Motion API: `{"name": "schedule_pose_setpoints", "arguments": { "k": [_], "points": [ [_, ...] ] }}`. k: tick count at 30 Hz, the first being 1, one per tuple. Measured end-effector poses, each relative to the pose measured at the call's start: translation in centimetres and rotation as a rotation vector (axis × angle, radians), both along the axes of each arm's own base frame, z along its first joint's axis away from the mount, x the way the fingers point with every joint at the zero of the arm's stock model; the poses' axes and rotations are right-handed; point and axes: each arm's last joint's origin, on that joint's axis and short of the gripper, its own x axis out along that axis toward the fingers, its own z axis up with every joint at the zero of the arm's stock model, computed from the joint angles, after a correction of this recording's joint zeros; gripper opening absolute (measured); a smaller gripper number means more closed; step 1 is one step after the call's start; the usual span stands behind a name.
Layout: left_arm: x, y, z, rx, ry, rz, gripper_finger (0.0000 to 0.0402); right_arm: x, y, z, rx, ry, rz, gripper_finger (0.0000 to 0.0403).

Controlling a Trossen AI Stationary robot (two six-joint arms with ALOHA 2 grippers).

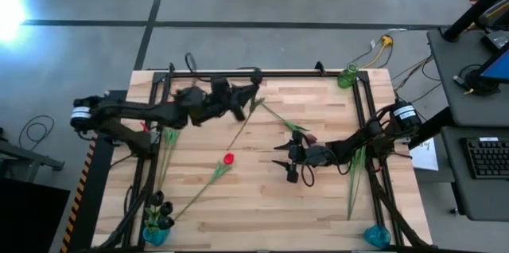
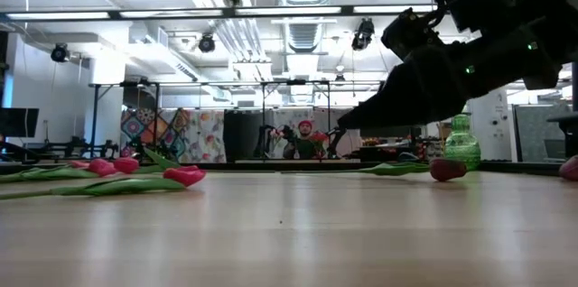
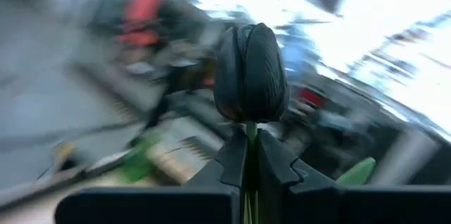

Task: Sort flowers into vase by color
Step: Put the black tulip into the left blue vase

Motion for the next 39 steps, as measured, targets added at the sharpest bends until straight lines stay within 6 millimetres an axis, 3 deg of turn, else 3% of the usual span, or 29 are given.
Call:
{"name": "schedule_pose_setpoints", "arguments": {
  "k": [5,8,12,18,22,28,35,39],
  "points": [
    [-1.9,-2.1,4.6,0.276,-0.126,-0.282,0.0000,-0.2,0.1,-0.4,0.034,0.040,-0.010,0.0224],
    [-3.5,-3.1,6.0,0.428,-0.199,-0.541,0.0000,-0.3,0.1,-1.0,0.050,0.071,-0.020,0.0224],
    [-5.9,-3.9,6.0,0.536,-0.234,-0.767,0.0000,0.3,0.2,-0.9,0.065,0.057,-0.025,0.0224],
    [-9.8,-3.9,4.5,0.607,-0.196,-0.905,0.0000,2.8,0.8,1.7,0.024,0.053,-0.010,0.0224],
    [-12.9,-4.0,2.1,0.680,-0.183,-0.899,0.0000,4.9,1.2,3.9,-0.034,0.069,-0.028,0.0224],
    [-18.0,-4.1,0.3,0.722,-0.327,-0.857,0.0000,6.7,1.3,6.1,-0.152,0.097,-0.108,0.0224],
    [-21.9,-3.6,0.8,0.510,-0.448,-0.684,0.0000,7.7,0.4,7.7,-0.177,0.079,-0.202,0.0224],
    [-23.0,-3.5,0.7,0.437,-0.501,-0.687,0.0000,8.0,0.0,7.9,-0.132,0.058,-0.235,0.0224]
  ]
}}
